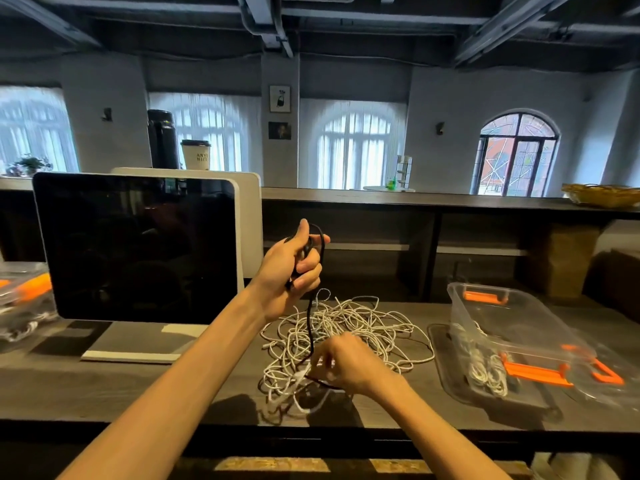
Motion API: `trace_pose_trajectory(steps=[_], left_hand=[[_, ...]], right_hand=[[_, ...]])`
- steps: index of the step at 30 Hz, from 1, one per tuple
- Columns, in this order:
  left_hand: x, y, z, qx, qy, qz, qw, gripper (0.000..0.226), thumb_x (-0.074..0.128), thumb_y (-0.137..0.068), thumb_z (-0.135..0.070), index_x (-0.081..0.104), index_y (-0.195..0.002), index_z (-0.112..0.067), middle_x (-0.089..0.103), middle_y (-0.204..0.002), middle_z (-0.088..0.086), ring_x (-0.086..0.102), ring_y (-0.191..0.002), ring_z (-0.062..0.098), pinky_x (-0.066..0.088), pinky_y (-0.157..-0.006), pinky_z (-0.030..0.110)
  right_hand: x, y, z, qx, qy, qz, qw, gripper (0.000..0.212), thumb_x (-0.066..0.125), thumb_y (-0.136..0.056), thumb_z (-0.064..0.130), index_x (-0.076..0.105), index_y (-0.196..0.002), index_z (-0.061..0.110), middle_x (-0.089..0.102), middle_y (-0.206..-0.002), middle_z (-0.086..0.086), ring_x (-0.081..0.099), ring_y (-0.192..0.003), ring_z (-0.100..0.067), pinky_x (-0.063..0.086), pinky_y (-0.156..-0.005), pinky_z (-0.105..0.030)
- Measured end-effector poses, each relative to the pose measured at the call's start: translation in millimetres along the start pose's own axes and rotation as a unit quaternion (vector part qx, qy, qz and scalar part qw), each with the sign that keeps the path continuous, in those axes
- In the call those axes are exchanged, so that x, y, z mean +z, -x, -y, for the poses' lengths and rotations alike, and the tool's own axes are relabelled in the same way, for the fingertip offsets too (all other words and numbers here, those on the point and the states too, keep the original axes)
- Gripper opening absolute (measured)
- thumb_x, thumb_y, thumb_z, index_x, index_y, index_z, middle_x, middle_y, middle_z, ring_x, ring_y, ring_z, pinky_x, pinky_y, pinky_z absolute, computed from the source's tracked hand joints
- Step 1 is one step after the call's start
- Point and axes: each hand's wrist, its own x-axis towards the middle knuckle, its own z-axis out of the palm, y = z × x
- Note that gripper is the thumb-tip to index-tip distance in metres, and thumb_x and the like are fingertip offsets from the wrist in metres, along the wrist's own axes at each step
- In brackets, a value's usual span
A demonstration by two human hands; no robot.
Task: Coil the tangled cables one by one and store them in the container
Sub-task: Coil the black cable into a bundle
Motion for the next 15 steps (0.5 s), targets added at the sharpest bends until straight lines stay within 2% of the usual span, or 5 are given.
trace_pose_trajectory(steps=[3, 6, 9, 12, 15], left_hand=[[-7, -3, 3, 0.011, -0.023, -0.013, 1.000, 0.042, 0.049, -0.102, -0.045, 0.060, -0.100, -0.004, 0.032, -0.050, -0.001, 0.030, -0.035, 0.008, 0.026, -0.040, 0.019], [-16, -5, 3, 0.032, -0.042, -0.020, 0.998, 0.033, 0.064, -0.095, -0.038, 0.058, -0.088, -0.007, 0.034, -0.046, -0.002, 0.033, -0.034, 0.009, 0.028, -0.042, 0.020], [-23, -7, -1, 0.041, -0.051, -0.020, 0.998, 0.030, 0.067, -0.093, -0.033, 0.055, -0.082, -0.009, 0.036, -0.046, -0.002, 0.034, -0.034, 0.009, 0.028, -0.042, 0.020], [-29, -10, -5, 0.043, -0.043, -0.035, 0.998, 0.028, 0.065, -0.095, -0.034, 0.056, -0.084, -0.010, 0.036, -0.046, -0.003, 0.035, -0.034, 0.008, 0.028, -0.042, 0.019], [-36, -12, -8, 0.054, -0.029, -0.054, 0.997, 0.027, 0.064, -0.096, -0.034, 0.057, -0.087, -0.010, 0.036, -0.047, -0.003, 0.035, -0.035, 0.008, 0.029, -0.042, 0.019]], right_hand=[[-1, -18, -6, 0.040, -0.052, -0.089, 0.994, 0.018, 0.072, -0.094, 0.017, 0.074, -0.112, 0.020, 0.075, -0.094, 0.000, 0.070, -0.079, -0.009, 0.061, -0.082, -0.031], [-13, -33, -7, 0.055, -0.140, -0.141, 0.979, 0.031, 0.063, -0.097, 0.008, 0.070, -0.124, 0.020, 0.076, -0.100, -0.004, 0.069, -0.064, -0.004, 0.058, -0.066, -0.019], [-34, -41, -5, 0.054, -0.218, -0.182, 0.957, 0.030, 0.055, -0.099, 0.007, 0.073, -0.120, 0.017, 0.075, -0.097, -0.001, 0.064, -0.056, 0.003, 0.050, -0.054, -0.014], [-44, -45, -5, 0.058, -0.236, -0.216, 0.946, 0.024, 0.056, -0.099, 0.011, 0.074, -0.113, 0.017, 0.070, -0.079, 0.005, 0.064, -0.055, 0.001, 0.047, -0.052, -0.014], [-42, -44, -10, 0.064, -0.214, -0.213, 0.951, 0.015, 0.063, -0.099, 0.019, 0.075, -0.107, 0.014, 0.073, -0.080, 0.001, 0.072, -0.064, -0.007, 0.058, -0.057, -0.022]])
